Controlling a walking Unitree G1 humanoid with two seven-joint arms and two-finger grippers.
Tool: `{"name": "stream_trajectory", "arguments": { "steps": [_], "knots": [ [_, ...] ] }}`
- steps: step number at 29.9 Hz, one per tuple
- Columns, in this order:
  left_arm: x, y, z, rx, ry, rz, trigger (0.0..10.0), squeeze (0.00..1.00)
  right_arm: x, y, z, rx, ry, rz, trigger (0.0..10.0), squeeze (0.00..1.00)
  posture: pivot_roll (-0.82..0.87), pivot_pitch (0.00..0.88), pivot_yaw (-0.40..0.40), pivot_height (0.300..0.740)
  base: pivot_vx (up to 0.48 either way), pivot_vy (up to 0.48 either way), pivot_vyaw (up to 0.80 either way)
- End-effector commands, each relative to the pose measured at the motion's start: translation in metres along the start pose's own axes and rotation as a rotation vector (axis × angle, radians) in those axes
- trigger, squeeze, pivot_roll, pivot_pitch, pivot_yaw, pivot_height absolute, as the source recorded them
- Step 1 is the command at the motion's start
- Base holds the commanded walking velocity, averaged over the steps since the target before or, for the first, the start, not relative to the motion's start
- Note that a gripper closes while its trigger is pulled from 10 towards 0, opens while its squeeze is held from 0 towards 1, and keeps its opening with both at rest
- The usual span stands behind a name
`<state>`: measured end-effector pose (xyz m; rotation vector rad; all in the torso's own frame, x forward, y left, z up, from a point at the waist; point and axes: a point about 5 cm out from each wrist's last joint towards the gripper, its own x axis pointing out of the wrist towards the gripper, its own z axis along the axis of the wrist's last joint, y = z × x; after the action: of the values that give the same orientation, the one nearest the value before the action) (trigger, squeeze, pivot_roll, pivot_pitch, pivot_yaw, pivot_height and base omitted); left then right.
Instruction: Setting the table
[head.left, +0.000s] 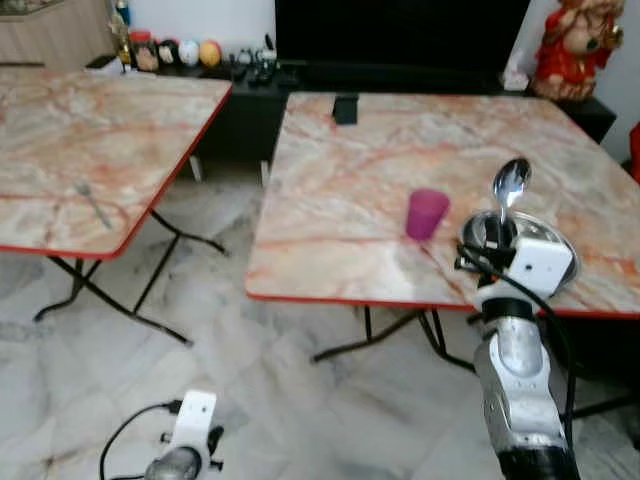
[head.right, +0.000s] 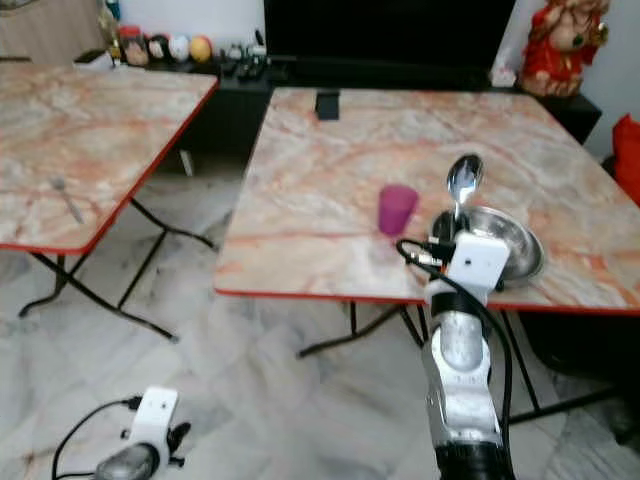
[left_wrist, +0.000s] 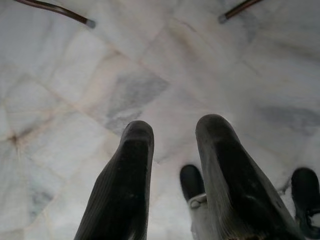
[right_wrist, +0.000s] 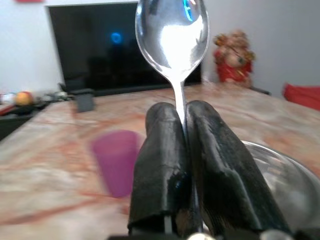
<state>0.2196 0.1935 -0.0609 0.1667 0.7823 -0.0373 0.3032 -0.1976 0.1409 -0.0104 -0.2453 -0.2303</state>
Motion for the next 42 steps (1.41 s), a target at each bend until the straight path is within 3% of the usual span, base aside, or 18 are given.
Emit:
{"name": "stream_trajectory", "arguments": {
  "steps": [1, 21, 42],
  "knots": [
    [-0.0001, -0.0063, -0.0031, -0.013, 0.017, -0.014, 10.0, 0.0, 0.0024, -0.0039, 0.0039, -0.003, -0.012, -0.014, 10.0, 0.0, 0.0, 0.0, -0.029, 0.74, 0.0, -0.3, 0.0],
    [-0.0013, -0.005, -0.0083, -0.014, 0.036, -0.011, 10.0, 0.0, 0.003, -0.0017, 0.0037, 0.002, -0.013, -0.012, 10.0, 0.0, 0.0, 0.0, -0.022, 0.74, 0.0, -0.299, 0.0],
    [-0.0004, -0.0023, -0.0046, -0.041, 0.029, -0.01, 10.0, 0.0, 0.0045, -0.0008, 0.0047, 0.015, -0.022, -0.022, 10.0, 0.0, 0.0, 0.0, -0.013, 0.74, 0.0, 0.0, 0.0]
  ]
}}
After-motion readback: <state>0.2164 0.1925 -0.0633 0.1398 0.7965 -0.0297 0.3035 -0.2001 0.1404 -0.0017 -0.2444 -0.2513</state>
